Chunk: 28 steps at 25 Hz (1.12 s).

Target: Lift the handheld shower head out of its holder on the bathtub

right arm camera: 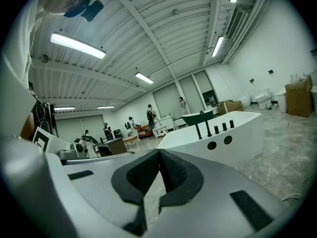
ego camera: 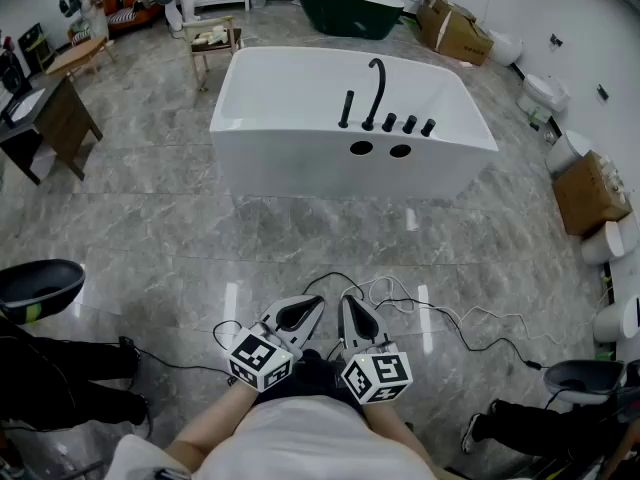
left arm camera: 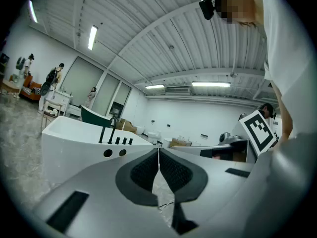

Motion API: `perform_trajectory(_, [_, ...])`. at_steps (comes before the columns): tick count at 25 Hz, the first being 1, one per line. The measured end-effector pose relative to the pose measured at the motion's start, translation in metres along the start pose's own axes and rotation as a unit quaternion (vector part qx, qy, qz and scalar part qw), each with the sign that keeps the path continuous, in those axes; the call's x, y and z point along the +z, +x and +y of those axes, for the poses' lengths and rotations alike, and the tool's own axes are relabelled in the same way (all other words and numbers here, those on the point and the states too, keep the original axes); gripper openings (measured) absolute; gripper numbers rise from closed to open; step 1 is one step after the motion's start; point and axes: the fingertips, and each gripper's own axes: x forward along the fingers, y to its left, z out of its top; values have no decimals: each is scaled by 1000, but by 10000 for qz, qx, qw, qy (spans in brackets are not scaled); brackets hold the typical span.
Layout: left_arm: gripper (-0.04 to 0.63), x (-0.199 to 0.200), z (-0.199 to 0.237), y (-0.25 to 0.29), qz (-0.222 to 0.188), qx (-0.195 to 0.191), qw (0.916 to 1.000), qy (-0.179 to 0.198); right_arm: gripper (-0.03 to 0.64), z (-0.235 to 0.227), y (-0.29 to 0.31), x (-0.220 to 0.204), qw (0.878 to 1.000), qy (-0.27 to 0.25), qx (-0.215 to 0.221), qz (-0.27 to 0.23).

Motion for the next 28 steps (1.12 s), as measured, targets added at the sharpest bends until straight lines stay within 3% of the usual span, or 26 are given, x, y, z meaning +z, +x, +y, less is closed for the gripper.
perform_trajectory(8, [12,-2,-10,6,-15,34,10000,-5,17,-4,-8,0,9999,-50,116,24])
perform_trajectory(12, [12,-3,-15,9,-31,19,10000,4,17,-8,-13,6,9995,107,234,-195])
perform_trajectory(28, [12,-7,-20,9,26,42,9999,-114,18,-14,-20,7,9993,147,152,-304])
